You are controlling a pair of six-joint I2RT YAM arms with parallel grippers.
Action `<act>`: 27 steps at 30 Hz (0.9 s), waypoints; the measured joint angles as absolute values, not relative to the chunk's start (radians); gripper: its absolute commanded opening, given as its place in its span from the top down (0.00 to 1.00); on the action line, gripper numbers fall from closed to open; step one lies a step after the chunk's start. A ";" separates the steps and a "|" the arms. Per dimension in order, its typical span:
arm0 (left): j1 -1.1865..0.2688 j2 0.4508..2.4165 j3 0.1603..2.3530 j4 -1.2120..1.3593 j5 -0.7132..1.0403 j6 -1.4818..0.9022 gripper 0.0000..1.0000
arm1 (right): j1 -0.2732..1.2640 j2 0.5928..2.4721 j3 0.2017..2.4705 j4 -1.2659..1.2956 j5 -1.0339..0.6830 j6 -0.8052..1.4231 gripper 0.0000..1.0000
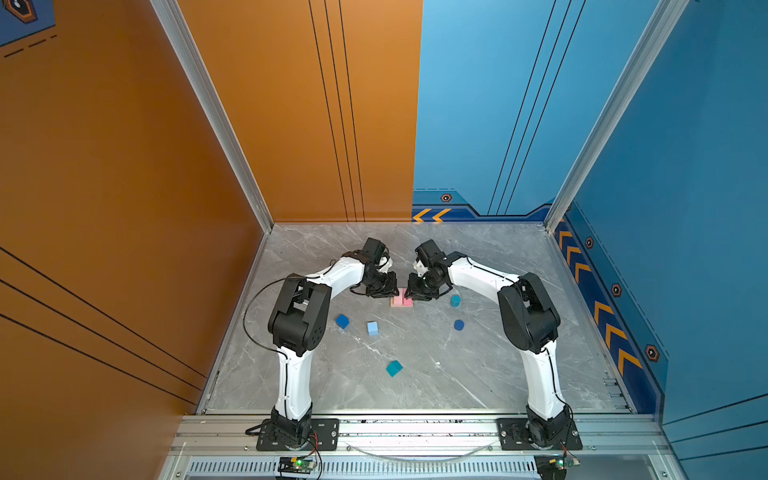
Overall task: Build the wood block tower
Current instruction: 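Press both grippers against the pink blocks to push them together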
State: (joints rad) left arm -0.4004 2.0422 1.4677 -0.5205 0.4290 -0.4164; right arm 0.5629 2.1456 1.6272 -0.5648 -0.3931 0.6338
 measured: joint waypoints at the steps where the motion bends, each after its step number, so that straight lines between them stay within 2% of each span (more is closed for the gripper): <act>1: -0.401 2.042 1.468 -0.521 0.429 -0.416 0.78 | 0.563 2.146 1.628 -0.565 -0.393 0.634 0.70; 10: -0.401 2.042 1.468 -0.521 0.429 -0.417 0.77 | 0.563 2.149 1.634 -0.567 -0.393 0.634 0.69; 19: -0.401 2.042 1.468 -0.521 0.429 -0.419 0.73 | 0.563 2.155 1.637 -0.569 -0.393 0.633 0.61; 27: -0.400 2.035 1.468 -0.521 0.429 -0.419 0.72 | 0.563 2.155 1.647 -0.575 -0.393 0.633 0.60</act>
